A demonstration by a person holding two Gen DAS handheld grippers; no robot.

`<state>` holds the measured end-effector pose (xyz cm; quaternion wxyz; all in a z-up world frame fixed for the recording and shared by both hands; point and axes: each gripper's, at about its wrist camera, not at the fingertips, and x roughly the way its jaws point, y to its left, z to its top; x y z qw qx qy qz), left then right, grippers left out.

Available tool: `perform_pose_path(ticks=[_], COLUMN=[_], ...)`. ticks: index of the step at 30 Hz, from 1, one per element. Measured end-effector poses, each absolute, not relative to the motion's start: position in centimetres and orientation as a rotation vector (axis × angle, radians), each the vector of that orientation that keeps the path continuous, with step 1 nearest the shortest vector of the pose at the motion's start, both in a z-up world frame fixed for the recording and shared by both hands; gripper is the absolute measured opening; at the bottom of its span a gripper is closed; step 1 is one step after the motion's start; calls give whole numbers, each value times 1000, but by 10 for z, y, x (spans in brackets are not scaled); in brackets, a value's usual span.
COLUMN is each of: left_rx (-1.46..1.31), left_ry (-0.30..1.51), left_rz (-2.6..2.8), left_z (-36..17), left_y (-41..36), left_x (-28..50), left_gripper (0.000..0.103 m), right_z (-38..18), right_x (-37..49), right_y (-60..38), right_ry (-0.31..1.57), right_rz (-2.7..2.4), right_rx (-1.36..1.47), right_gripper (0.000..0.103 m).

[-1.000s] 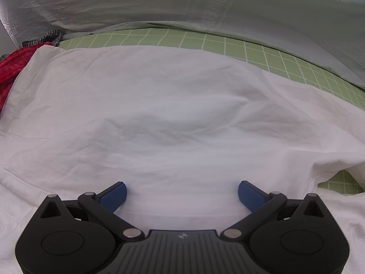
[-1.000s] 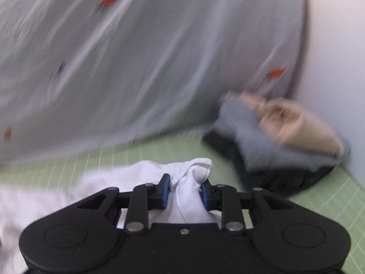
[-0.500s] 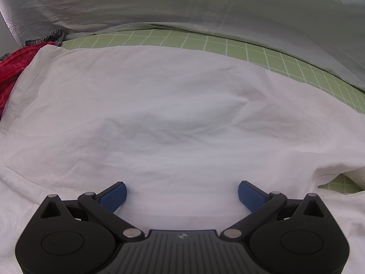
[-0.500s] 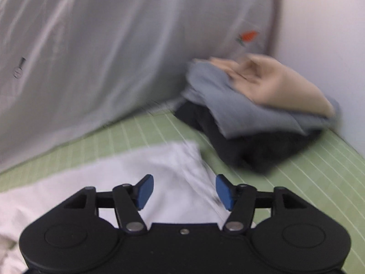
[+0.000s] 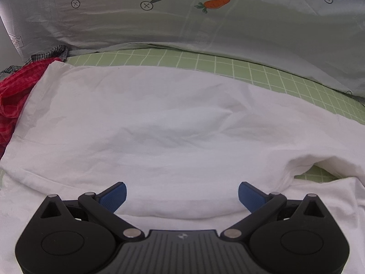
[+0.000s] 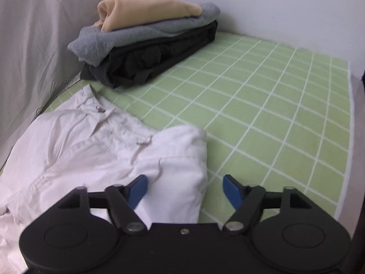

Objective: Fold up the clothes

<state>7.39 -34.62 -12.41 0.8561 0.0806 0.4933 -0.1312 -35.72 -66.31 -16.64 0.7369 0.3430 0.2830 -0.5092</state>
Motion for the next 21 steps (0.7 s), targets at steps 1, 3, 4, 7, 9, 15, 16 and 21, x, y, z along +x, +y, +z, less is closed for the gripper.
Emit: perform_pose_path(ticks=[1, 3, 4, 7, 9, 15, 16, 21], left_rx=[171, 167, 165, 173, 176, 151, 143, 44], left_ry=[1033, 1033, 1036, 1046, 1057, 1070, 1072, 1090], left_rz=[-273, -272, -270, -259, -239, -216, -207, -144], left_z=[-122, -119, -119, -121, -123, -121, -121, -118], left_y=[-344, -337, -335, -328, -324, -304, -299, -272], left_x=[68, 54, 47, 25, 9, -31, -36, -49], left_gripper=[103, 103, 103, 103, 103, 103, 103, 103], right_z=[-167, -164, -162, -153, -145, -139, -139, -131], right_x=[-355, -352, -353, -358, -365, -395, -403, -423], right_y=[-663, -662, -661, -658, -656, -681, -692, -724], right_ry=[619, 604, 596, 582, 594, 695, 700, 762], right_rz=[-1093, -1060, -1051, -1059, -1088, -1191, -1209, -1276], right_rx=[751, 742, 730, 671, 609, 436, 462, 513], right_gripper=[48, 36, 23, 9, 8, 8, 9, 54])
